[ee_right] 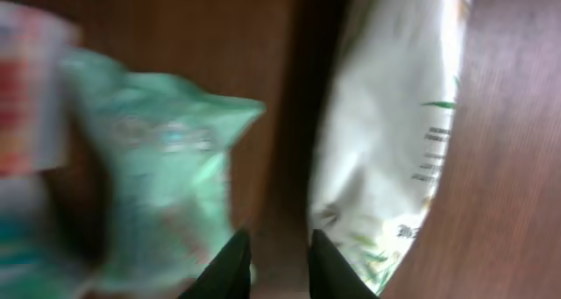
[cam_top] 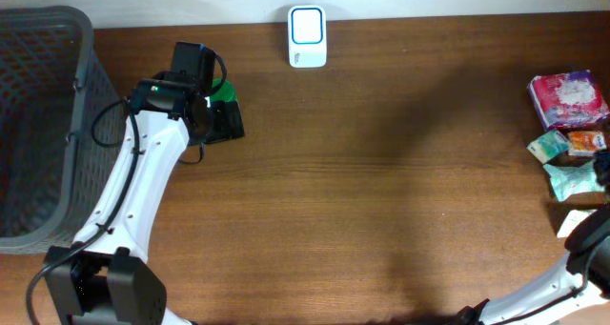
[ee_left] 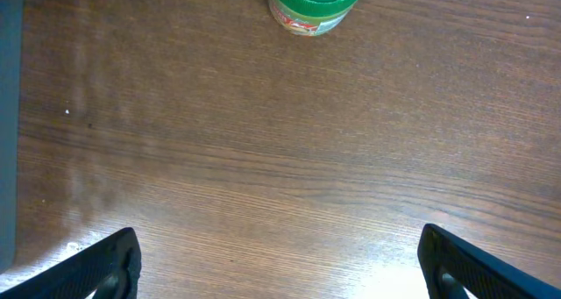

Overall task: Scan the item barcode
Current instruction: 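Carry the white tube to the right edge and release, then push the green-lidded jar toward the table center with the left gripper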

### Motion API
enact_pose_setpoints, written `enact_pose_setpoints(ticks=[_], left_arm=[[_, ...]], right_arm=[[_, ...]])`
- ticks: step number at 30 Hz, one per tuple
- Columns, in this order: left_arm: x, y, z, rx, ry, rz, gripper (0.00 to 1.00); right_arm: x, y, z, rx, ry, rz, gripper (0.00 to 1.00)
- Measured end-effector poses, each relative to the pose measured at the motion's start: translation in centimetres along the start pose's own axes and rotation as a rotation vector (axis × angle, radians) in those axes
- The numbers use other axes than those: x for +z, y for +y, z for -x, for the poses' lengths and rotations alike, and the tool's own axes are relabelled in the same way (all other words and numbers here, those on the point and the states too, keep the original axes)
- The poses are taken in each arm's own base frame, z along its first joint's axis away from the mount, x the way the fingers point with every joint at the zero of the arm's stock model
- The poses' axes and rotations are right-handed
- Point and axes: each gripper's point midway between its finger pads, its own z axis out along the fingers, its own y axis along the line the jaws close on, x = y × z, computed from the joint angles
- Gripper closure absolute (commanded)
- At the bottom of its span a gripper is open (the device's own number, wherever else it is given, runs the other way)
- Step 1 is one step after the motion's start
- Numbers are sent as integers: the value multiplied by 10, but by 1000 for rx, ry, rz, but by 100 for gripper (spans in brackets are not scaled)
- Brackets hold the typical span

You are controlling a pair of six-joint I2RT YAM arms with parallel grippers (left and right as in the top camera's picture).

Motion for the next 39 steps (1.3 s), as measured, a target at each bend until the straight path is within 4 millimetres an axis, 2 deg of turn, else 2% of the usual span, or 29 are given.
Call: enact_pose_setpoints(ticks=[3,4,5,6,7,8,9,10,13,16,17,18,20,22,24,26,32,34,39], left_arm=[[0,0,0,0,0,0,1],[0,0,0,0,0,0,1],[0,0,0,0,0,0,1],[0,0,0,0,1,0,1],[0,0,0,0,0,0,1],[0,0,0,0,0,0,1],[0,0,0,0,0,0,1],[0,0,0,0,0,0,1],[0,0,0,0,0,0,1],[0,0,0,0,0,0,1],[0,0,0,0,0,0,1],[0,0,0,0,0,0,1],[0,0,0,0,0,0,1],[0,0,0,0,0,0,1],[0,0,0,0,0,0,1],[0,1,0,0,0,4,1],[0,1,2,-1,-10,7,1],[-1,-8,19,-11,-75,-34,1],[-18,-49,95,-2,-383,-227,1]], right_arm=[[-48,29,6,-24,-50,144,82],[-63,41,3,-37,-60,200,76],[-90,65,-8,-82,-68,307,62],[-108,89,-22,-148,-57,410,46],[-122,113,-41,-220,-36,493,28],[-133,137,-65,-308,-8,565,19],[-146,161,-98,-412,25,626,9],[-156,177,-125,-502,38,665,1],[-189,221,-212,-799,20,775,1],[-209,243,-268,-968,-91,783,1],[-212,249,-274,-988,-147,768,1],[-212,250,-270,-985,-195,740,1],[-205,247,-234,-917,-326,623,1],[-196,238,-206,-851,-362,556,1],[-181,218,-152,-727,-396,461,1],[-177,212,-138,-696,-406,438,1],[-176,210,-133,-686,-408,430,1],[-176,210,-133,-686,-408,430,1],[-176,209,-133,-686,-409,427,1]])
